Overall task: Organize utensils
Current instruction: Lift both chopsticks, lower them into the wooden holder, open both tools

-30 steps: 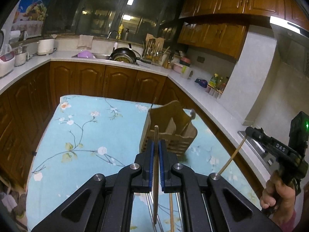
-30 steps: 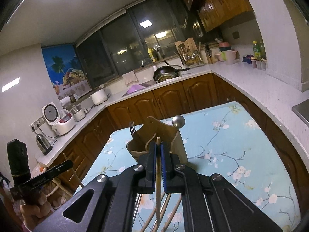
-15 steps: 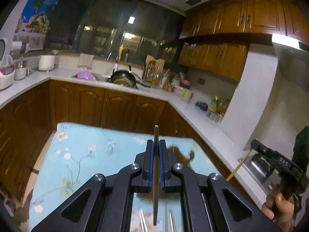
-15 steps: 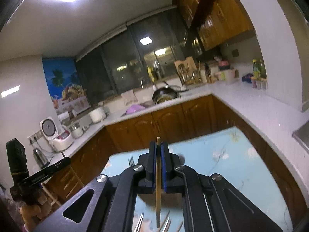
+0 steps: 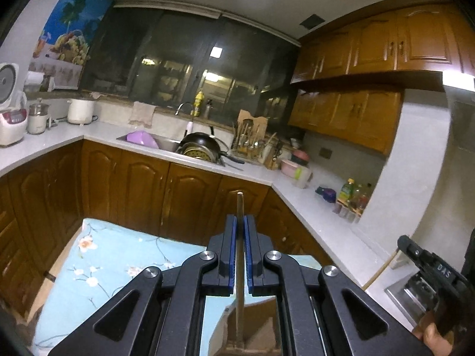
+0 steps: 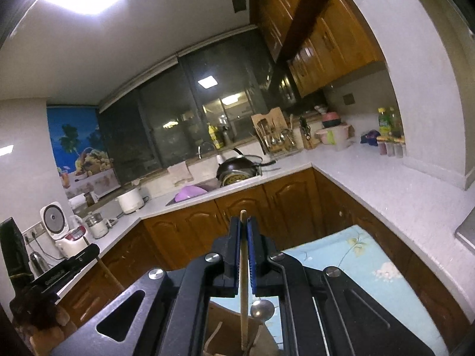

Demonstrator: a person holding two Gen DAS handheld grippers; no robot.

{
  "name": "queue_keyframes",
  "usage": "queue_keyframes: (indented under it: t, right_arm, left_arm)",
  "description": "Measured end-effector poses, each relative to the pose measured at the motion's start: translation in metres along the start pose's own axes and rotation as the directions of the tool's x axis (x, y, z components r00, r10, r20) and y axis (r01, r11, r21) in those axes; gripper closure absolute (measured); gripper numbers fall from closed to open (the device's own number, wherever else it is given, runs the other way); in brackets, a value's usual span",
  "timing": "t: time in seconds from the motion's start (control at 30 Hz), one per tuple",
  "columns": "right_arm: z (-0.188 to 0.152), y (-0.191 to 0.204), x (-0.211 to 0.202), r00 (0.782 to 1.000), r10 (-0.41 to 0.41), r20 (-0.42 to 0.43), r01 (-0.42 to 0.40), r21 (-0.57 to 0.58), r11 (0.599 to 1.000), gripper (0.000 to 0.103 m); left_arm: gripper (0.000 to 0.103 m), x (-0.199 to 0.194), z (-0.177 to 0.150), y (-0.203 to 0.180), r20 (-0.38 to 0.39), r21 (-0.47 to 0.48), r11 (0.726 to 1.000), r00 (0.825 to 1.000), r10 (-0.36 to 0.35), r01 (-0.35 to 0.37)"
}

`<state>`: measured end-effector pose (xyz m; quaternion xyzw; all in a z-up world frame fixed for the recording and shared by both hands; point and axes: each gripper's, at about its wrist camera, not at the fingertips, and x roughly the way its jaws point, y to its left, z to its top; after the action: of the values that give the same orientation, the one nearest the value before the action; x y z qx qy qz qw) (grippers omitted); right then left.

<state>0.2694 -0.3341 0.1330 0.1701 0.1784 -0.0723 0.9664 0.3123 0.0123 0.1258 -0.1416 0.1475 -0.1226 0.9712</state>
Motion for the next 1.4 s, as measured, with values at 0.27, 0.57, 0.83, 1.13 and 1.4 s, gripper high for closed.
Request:
queue_keyframes:
  t: [0.27,0.57,0.83,1.13,1.4]
  right_arm:
    - [-0.044,-0.007,0.025,0.998,-0.004,-0.06,0.004,-0.001,1.0,0.098]
    - [-0.07,-0.013,0.033,0.994,-0.004,-0.105,0.003,-0.008,1.0,0.098]
    - [-0.066,-0.011,0.035,0.992,-0.012,-0.126,0.009,-0.022,1.0,0.098]
    - [-0.065,-0.012,0.036,0.99,-0.007,-0.142,0.003,-0.025,1.0,0.09]
    - [-0.062,-0.021,0.017,0.993,0.02,-0.114,-0.017,0.025,1.0,0.052]
  left_arm:
    - [0.1,0.044,-0.042,0.002,-0.041,-0.002,1.0,0.999,0.004,-0.004]
    - [0.098,0.064,-0.049,0.017,-0.111,0.024,1.0,0.994,-0.011,0.014]
    - [0.098,0.062,-0.027,0.023,-0.127,0.025,1.0,0.992,-0.011,0.014]
    - [0.084,0.06,-0.029,0.019,-0.151,0.032,0.999,0.988,-0.014,0.019]
    - [0.053,0.026,-0.034,0.02,-0.124,0.024,1.0,0.992,-0.001,0.004]
